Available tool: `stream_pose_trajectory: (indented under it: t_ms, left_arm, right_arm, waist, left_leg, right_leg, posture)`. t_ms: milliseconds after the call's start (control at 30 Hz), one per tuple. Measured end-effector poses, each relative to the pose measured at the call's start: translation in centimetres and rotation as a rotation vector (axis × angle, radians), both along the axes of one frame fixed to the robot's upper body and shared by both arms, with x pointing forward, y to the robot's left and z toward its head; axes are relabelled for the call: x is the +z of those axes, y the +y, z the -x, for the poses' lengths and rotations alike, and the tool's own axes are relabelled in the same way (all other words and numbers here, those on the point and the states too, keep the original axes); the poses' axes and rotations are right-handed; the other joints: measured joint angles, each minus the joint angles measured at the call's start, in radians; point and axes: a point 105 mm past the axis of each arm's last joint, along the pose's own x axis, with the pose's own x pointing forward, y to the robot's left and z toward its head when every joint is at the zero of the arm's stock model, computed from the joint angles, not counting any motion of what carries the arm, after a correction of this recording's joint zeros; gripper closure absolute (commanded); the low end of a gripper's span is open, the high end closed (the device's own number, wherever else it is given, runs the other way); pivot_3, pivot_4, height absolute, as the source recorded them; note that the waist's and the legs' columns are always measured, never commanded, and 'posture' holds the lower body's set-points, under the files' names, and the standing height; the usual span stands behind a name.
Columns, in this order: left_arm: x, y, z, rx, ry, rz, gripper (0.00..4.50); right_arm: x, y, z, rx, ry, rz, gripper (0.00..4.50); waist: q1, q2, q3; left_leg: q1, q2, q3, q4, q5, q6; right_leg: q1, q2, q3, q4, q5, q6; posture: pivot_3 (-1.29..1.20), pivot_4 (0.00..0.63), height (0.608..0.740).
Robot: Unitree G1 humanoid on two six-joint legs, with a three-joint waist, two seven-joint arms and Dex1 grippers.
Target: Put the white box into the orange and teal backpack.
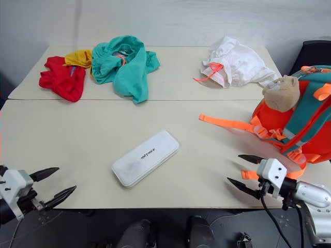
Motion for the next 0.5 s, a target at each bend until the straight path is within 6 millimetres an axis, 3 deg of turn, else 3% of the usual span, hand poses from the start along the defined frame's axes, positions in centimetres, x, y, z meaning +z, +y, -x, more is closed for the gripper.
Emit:
stream_pose_trajectory:
  t_ms: [200, 333, 433, 500]
  left_arm:
    - [0.0, -0.4, 0.2, -0.015, 0.017, 0.061, 0.03]
    - [0.3, -1.5, 0.6, -0.054, 0.075, 0.146, 0.03]
    - [0.6, -2.9, 0.9, -0.112, 0.103, 0.175, 0.64]
    - [0.7, -4.0, 0.6, -0.13, 0.086, 0.194, 1.26]
  right_arm:
    - [0.2, -0.1, -0.2, 0.003, -0.01, 0.002, 0.0]
    - [1.4, 0.8, -2.3, -0.025, -0.022, -0.072, 0.0]
    - [2.4, 3.7, -4.0, 0.026, -0.015, -0.109, 0.6]
    - [2.6, 5.7, -5.3, 0.04, -0.01, -0.121, 1.32]
  waist:
    - [-0.001, 0.0, 0.0]
    - [-0.008, 0.0, 0.0]
    - [-0.017, 0.0, 0.0]
    - [-0.023, 0.0, 0.0]
  left_leg:
    - [0.0, 0.0, 0.0, 0.0, 0.0, 0.0]
    - [0.0, 0.001, 0.0, 0.0, 0.0, -0.001]
    - [0.0, 0.001, -0.001, 0.0, 0.001, -0.002]
    - [0.0, 0.001, -0.001, 0.0, 0.001, -0.002]
  right_leg:
    - [0.0, 0.0, 0.0, 0.0, 0.0, 0.0]
    - [0.0, 0.0, 0.0, 0.001, 0.0, 0.0]
    - [-0.001, 0.0, 0.0, 0.001, -0.001, -0.001]
    - [-0.001, 0.0, 0.0, 0.001, -0.001, -0.001]
  posture:
    - [0.0, 0.15, 0.74]
    - [0.0, 0.15, 0.74]
    - [0.0, 0.15, 0.74]
    - [0.0, 0.15, 0.74]
